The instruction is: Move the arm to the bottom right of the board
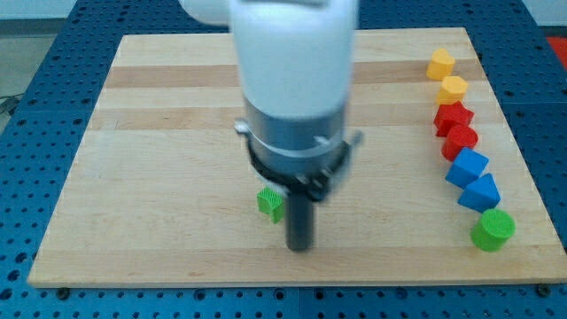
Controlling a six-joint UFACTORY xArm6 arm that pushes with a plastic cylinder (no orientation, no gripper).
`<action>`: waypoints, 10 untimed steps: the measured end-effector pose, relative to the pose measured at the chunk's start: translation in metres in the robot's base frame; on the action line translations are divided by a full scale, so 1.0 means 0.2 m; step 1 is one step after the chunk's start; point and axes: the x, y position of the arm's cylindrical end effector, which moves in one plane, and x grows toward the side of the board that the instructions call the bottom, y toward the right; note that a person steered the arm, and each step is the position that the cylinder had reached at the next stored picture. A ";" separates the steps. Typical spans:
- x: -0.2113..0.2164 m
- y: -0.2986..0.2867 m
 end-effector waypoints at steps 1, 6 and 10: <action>0.07 0.08; 0.08 0.71; 0.07 1.09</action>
